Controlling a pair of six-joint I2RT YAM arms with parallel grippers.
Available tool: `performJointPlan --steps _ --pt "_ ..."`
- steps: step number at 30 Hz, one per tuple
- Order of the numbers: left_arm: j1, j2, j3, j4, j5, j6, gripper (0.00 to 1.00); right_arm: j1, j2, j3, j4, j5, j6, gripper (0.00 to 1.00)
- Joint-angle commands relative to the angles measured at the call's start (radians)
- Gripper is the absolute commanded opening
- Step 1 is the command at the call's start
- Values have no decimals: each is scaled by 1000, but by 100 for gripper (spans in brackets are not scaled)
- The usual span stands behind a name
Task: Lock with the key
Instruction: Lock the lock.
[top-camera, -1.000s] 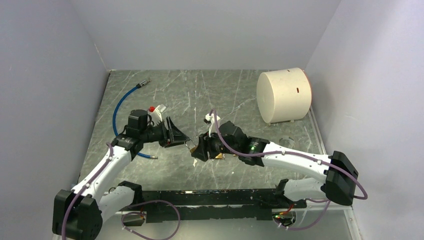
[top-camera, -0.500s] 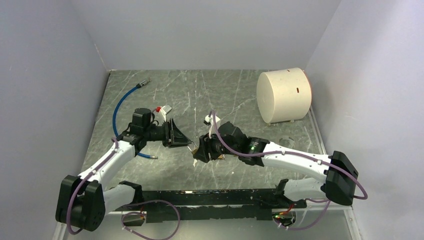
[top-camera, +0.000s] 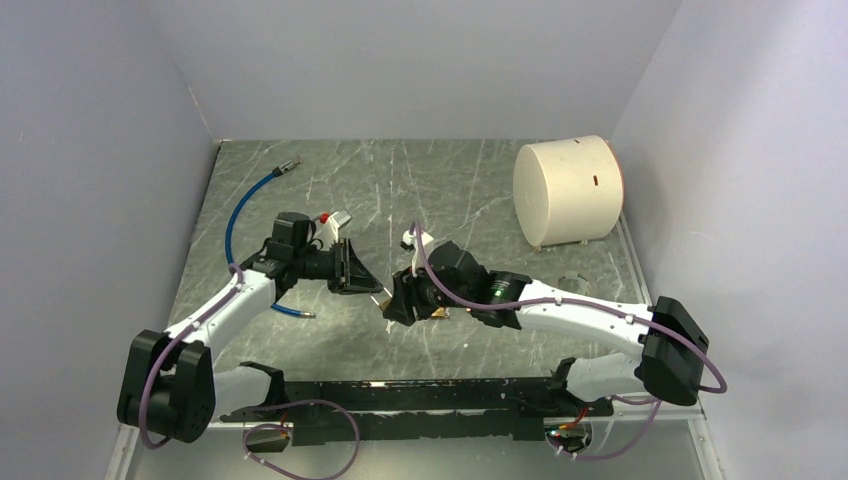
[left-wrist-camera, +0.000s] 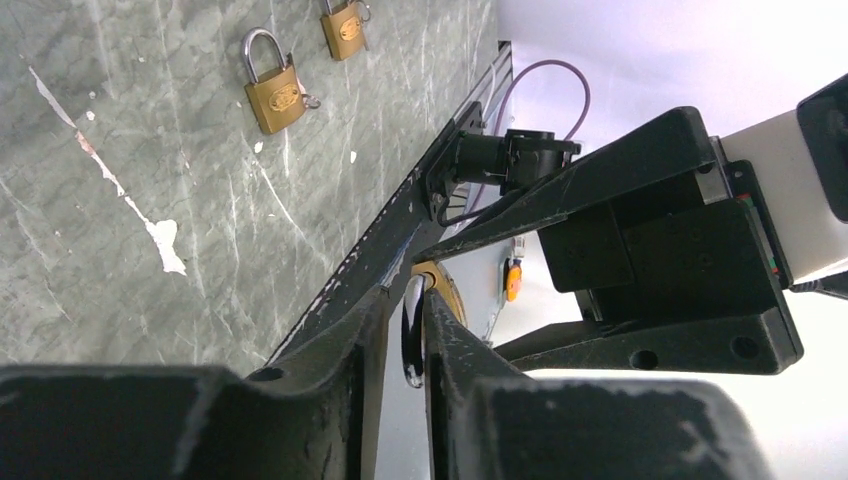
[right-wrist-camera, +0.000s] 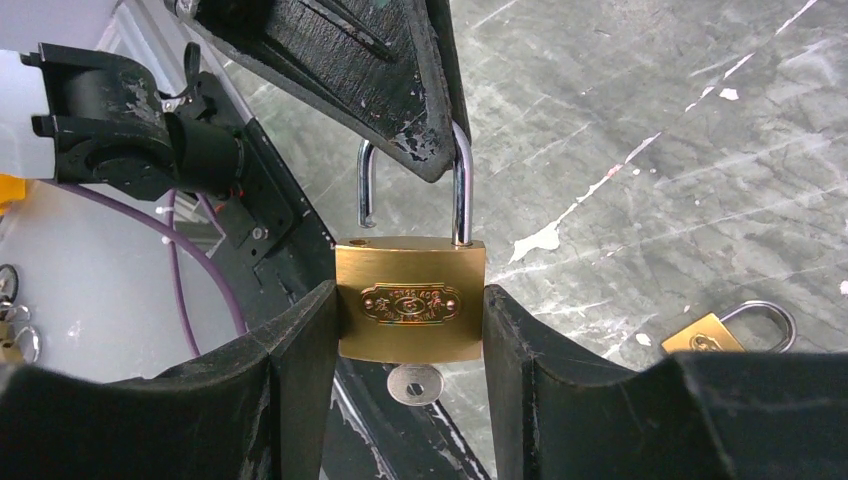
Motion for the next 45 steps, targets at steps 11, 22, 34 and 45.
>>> performJointPlan --steps 11,22,34,45 --pt "-8 -63 58 24 43 36 3 -1 28 38 131 -9 66 33" --pt "-8 -154 101 -18 44 13 3 -1 13 -36 313 -123 146 68" --pt "-9 -273 105 -20 -97 -66 3 -2 -28 -49 247 -93 128 53" --pt "-9 -329 143 -56 -142 -40 3 -11 -11 -58 300 -136 167 29"
